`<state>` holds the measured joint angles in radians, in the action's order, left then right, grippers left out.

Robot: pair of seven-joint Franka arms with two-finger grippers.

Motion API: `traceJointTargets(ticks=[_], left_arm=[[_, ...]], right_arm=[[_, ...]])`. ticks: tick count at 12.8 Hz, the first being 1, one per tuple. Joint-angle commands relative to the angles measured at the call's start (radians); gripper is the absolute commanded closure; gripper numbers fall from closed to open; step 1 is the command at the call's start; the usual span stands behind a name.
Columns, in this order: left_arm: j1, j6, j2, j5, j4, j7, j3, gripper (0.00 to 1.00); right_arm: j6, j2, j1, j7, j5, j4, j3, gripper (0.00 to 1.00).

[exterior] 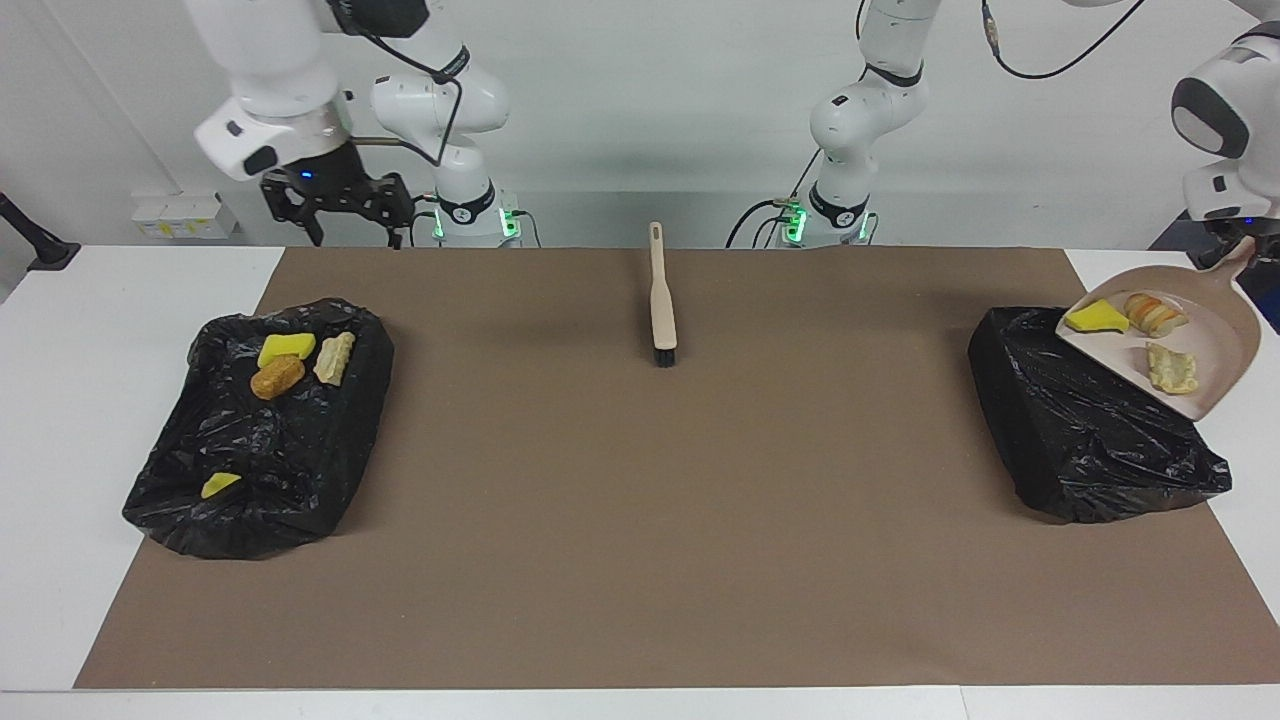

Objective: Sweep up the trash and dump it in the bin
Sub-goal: 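Carry the dustpan over the nearby bin with the left gripper and tip it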

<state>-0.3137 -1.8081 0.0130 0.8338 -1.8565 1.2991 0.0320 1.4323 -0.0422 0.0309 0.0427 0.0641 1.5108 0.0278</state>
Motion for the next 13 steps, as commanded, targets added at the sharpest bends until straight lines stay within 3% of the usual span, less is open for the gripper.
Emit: traceJointTargets(ticks=[1,3,5,8,11,13], left_arm=[[0.068,0.056,-0.025,0.077,0.054,-0.017,-0.011,1.0],[0.08,0.058,-0.048,0.14,0.085,-0.024,-0.011,1.0],[0.099,0.114,-0.096,0.197,0.182,-0.024,-0.011,1.0],[0.13,0.216,-0.133,0.147,0.307,-0.017,-0.008,1.0],[0.124,0.227,-0.125,-0.101,0.345,-0.03,-0.009,1.0],[0.113,0.219,-0.117,-0.301,0.349,-0.177,-0.012,1.0]], right_arm=[[-0.015,0.002,-0.005,-0.04,-0.048,-0.027,-0.043,0.0],[-0.016,0.01,-0.005,-0.037,-0.052,-0.04,-0.042,0.0],[0.002,0.01,-0.008,-0.032,-0.043,-0.041,-0.04,0.0],[-0.001,0.001,-0.008,-0.03,-0.058,-0.032,-0.035,0.0],[-0.035,-0.016,-0.008,-0.032,-0.06,-0.015,-0.032,0.0],[-0.035,-0.016,-0.006,-0.03,-0.06,-0.014,-0.034,0.0]])
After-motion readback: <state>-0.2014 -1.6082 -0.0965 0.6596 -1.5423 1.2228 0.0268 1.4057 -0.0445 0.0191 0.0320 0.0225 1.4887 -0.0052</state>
